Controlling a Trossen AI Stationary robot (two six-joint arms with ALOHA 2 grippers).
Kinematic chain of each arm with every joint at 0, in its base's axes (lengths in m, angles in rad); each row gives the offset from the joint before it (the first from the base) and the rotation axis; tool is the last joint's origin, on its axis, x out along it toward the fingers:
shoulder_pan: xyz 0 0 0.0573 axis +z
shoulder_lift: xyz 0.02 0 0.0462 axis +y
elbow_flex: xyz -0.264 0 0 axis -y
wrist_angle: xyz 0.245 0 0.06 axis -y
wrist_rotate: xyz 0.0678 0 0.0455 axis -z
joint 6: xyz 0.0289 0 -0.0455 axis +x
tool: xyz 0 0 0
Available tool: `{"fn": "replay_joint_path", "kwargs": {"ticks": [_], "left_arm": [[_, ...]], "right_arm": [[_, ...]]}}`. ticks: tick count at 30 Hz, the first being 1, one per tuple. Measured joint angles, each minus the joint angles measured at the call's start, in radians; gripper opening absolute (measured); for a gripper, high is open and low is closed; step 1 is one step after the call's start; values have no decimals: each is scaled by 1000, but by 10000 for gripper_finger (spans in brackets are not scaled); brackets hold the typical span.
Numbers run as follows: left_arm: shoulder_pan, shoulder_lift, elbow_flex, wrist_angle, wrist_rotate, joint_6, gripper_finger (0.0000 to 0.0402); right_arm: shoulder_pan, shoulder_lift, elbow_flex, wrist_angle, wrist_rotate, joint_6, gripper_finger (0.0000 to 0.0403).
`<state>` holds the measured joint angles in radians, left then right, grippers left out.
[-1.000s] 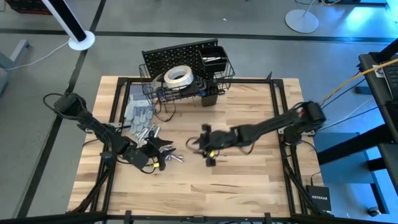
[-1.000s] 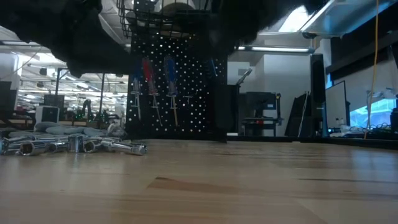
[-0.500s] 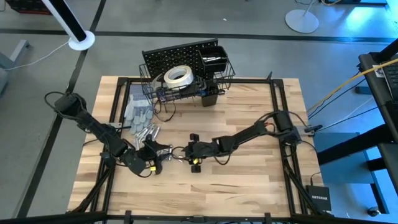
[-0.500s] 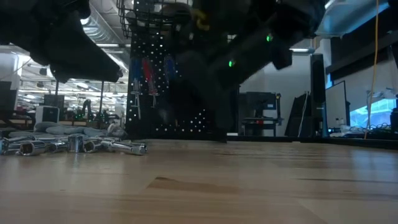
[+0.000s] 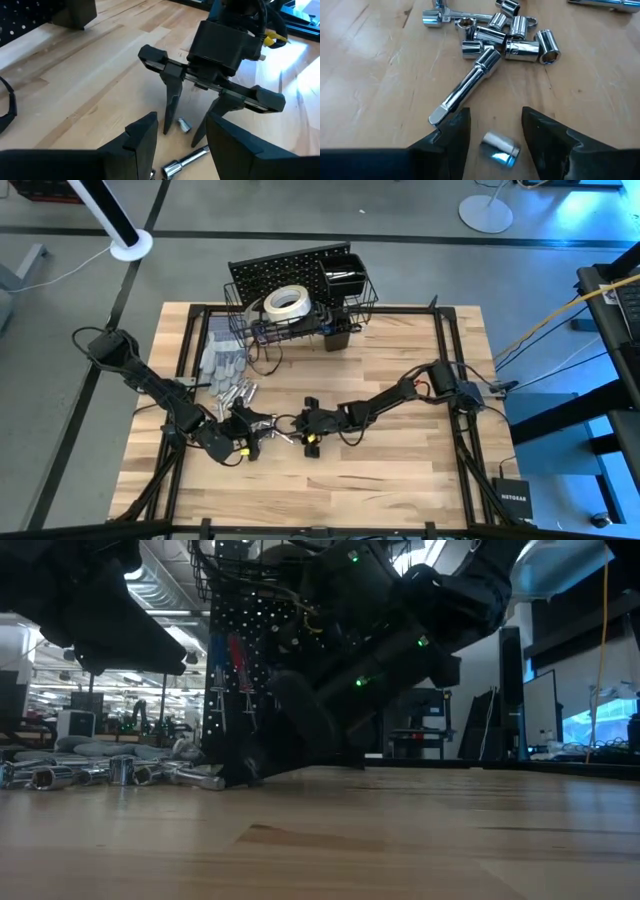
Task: Hang tools onto peg board
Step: Put the socket into the top black bin on the pegboard
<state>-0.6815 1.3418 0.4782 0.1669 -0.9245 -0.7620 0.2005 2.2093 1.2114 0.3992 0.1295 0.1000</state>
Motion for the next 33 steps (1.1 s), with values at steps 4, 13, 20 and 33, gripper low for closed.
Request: {"fn": "replay_joint_path", "kwargs": {"ticks": [4,13,20,33], "left_arm": [[0,0,0,0,-3,0,156],[1,0,0,-2,-7,2,157],[1,0,0,-2,-7,1,157],[2,0,0,0,-7,-2,157]], "right_arm": [[0,0,0,-5,22,-14,175],[-4,-3,4,-71,12,-50,108],[-5,-18,-1,-48,16,-55,110],[-5,-306,-2,-358,-29,-77,215]]}}
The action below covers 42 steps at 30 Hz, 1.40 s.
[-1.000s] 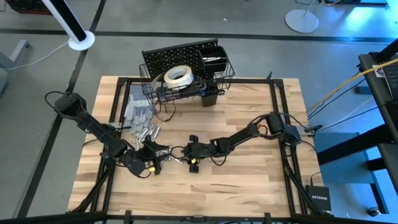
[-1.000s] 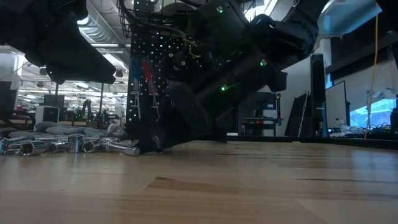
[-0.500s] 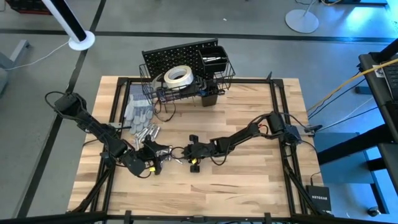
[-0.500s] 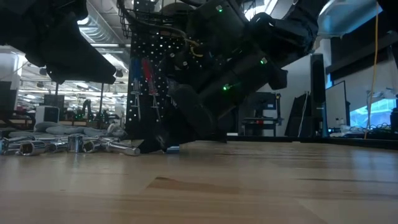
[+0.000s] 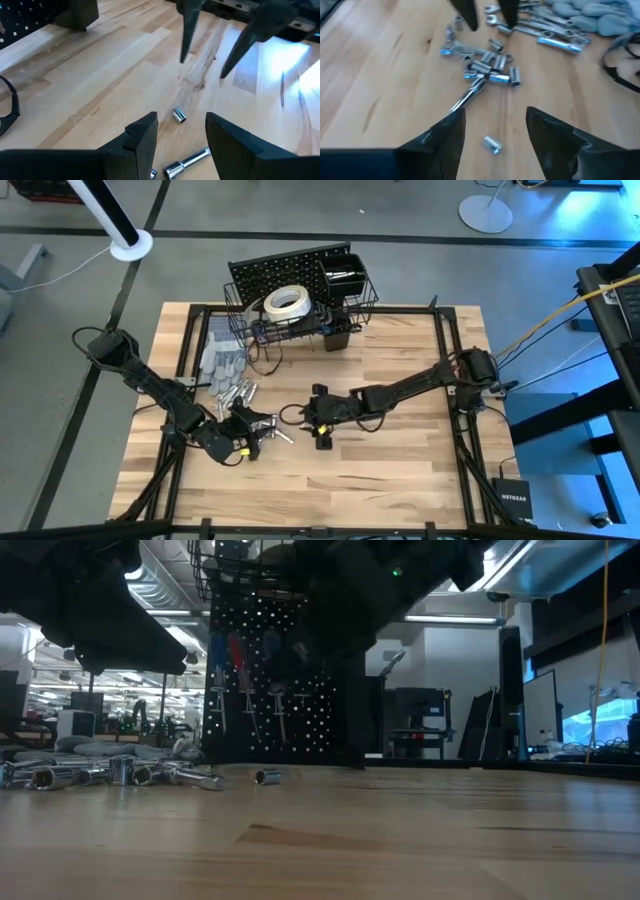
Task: Hang tools onto peg board
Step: Put the socket into the top black bin on the pegboard
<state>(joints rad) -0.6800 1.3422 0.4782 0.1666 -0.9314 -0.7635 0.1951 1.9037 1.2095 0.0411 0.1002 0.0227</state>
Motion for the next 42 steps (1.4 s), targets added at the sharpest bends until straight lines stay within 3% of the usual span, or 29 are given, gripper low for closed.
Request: {"fn": "replay_joint_path", "kwargs": {"ticks": [3,9,18,21,26,30,35,42], "left_arm": [[0,0,0,1,0,-4,157],[0,0,-1,-3,0,-14,157],[6,0,-1,-16,-9,-15,157],[6,1,-1,-31,-12,-23,157],[7,3,-1,-31,-15,-24,157],[7,3,-1,-29,-15,-26,157],[7,3,-1,-29,-16,-38,157],[7,3,-1,-29,-19,-41,157]], "right_arm": [[0,20,-20,21,-66,-52,218],[-44,135,-60,162,-84,-133,218],[-119,237,-57,265,-248,-136,218],[-119,238,-57,269,-260,-135,216],[-119,240,-58,274,-241,-112,176],[-115,245,-56,271,-168,-78,121],[-116,246,-56,267,-160,-55,53],[-116,231,-58,263,-155,-53,47]]}}
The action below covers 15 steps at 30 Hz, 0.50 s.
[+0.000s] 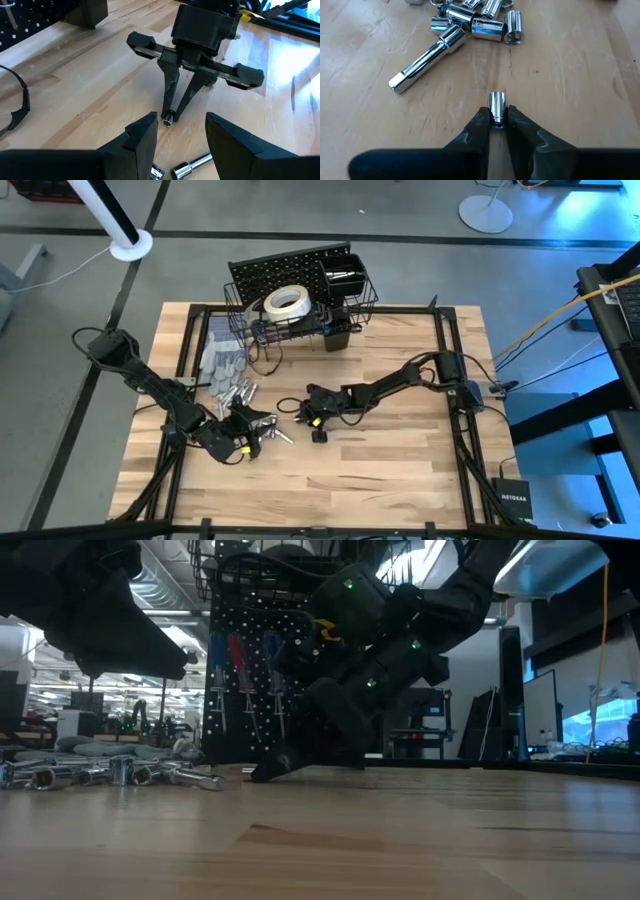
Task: Hang tools onto peg board
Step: Put the socket into the top black bin on the pegboard
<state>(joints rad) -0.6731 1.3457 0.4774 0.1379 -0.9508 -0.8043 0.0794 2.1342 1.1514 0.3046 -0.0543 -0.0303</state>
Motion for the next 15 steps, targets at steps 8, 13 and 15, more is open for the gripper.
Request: {"fn": "replay_joint_path", "kwargs": {"ticks": [8,13,15], "left_arm": [[0,0,0,-1,-4,-4,157],[0,0,0,0,-6,-8,157],[0,0,0,1,-7,-8,157]], "right_arm": [[40,-218,-2,-122,117,-53,49],[77,-400,-3,-199,201,-128,48],[82,-478,-2,-201,244,-163,50]]}}
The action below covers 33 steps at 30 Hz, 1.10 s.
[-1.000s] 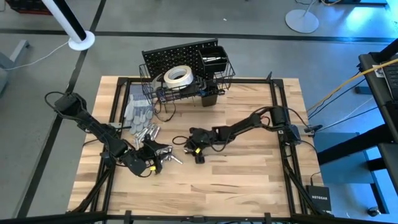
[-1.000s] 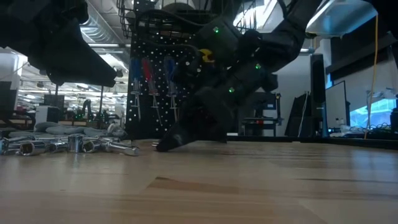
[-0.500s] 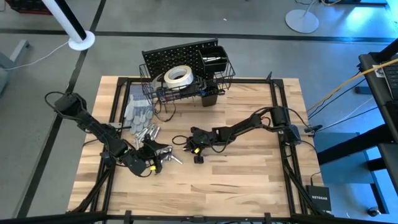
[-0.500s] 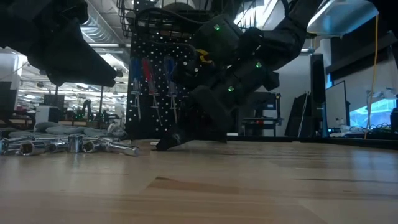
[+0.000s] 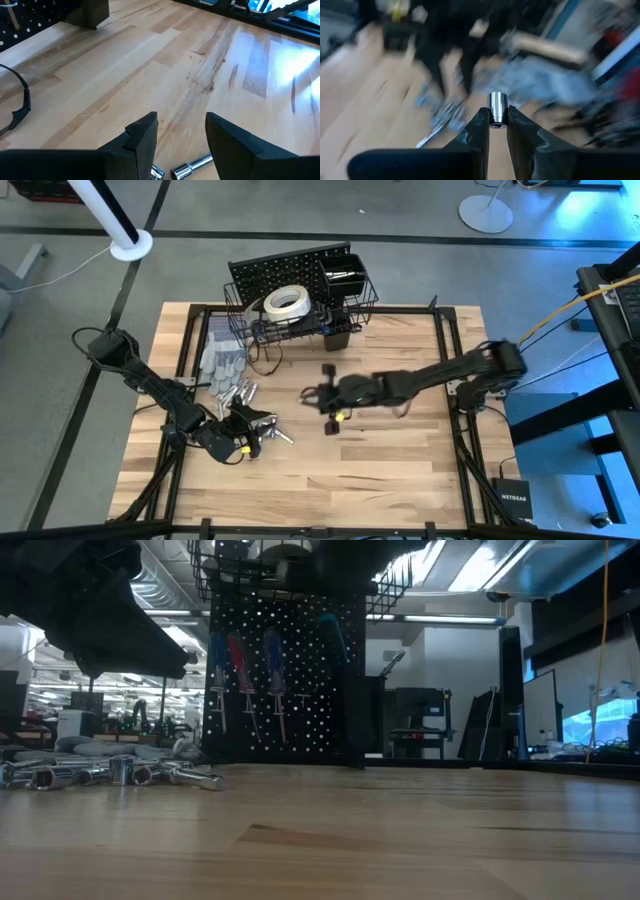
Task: Hang tools onto peg board
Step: Put the socket into the top black bin on the pegboard
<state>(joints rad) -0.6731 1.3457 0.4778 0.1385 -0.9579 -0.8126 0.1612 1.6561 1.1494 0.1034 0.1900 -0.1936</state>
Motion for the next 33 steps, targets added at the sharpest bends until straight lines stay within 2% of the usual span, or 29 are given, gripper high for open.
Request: {"fn": "replay_joint_path", "kwargs": {"ticks": [7,13,16,20,24,28,33], "left_arm": [[0,0,0,0,-15,0,157],[0,0,1,3,-22,0,157],[0,0,1,1,-25,0,157],[0,0,1,4,-25,-2,157],[0,0,1,3,-25,-1,157],[0,0,1,3,-25,-3,157],[0,0,1,3,-25,-9,157]], "right_arm": [[-22,-201,45,6,128,-147,51],[-82,-246,160,28,239,-339,55],[-138,-247,230,28,255,-389,55],[-217,-247,312,28,256,-390,56],[-283,-248,368,26,304,-389,58],[-335,-249,373,18,357,-385,67],[-368,-248,373,-45,340,-332,86]]}}
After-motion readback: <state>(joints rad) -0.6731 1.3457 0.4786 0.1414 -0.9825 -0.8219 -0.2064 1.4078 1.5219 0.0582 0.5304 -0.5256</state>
